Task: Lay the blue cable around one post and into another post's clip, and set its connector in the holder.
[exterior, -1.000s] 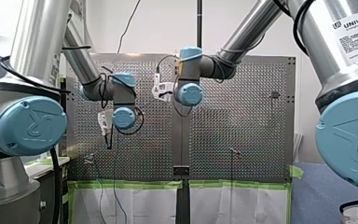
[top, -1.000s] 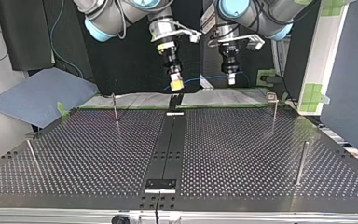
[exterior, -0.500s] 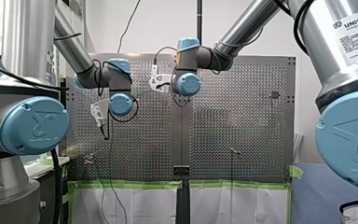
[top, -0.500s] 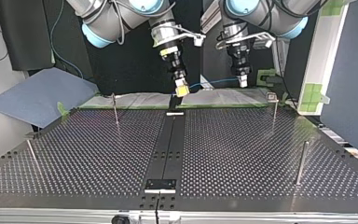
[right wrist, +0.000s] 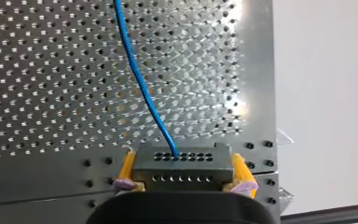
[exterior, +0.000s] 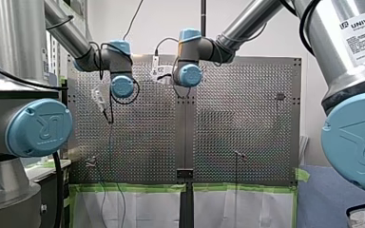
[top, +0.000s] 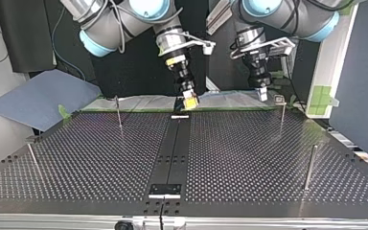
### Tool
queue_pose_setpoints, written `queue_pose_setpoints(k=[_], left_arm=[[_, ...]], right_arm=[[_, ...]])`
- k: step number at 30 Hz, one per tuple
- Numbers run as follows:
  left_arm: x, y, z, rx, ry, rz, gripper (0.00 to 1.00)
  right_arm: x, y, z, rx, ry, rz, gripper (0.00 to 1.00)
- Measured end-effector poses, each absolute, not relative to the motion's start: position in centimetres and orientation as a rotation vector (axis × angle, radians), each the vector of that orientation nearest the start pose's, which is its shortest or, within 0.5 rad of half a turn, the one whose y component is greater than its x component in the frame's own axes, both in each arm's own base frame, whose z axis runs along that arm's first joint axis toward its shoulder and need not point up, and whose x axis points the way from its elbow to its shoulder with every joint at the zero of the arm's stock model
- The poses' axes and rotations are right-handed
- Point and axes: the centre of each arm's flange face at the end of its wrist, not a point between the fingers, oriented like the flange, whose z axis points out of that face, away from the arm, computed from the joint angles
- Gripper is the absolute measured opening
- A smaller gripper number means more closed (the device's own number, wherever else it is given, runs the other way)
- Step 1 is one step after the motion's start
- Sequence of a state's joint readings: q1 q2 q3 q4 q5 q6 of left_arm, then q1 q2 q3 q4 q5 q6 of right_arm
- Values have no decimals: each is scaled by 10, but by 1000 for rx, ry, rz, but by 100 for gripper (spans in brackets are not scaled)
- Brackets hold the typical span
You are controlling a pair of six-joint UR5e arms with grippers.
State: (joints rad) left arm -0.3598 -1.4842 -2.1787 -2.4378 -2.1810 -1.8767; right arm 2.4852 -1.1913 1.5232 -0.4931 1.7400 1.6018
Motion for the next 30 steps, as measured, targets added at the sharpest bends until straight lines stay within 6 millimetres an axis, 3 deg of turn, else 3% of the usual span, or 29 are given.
queue_pose_setpoints(k=[18,30], left_arm=[[349,-190,339,-504,1364,-81,0],[348,-173,380,-549,1329,-58,0]], right_arm=[[591,-307,392,1543,-724,1914,0],[599,-306,410,1545,-664,1976,0]])
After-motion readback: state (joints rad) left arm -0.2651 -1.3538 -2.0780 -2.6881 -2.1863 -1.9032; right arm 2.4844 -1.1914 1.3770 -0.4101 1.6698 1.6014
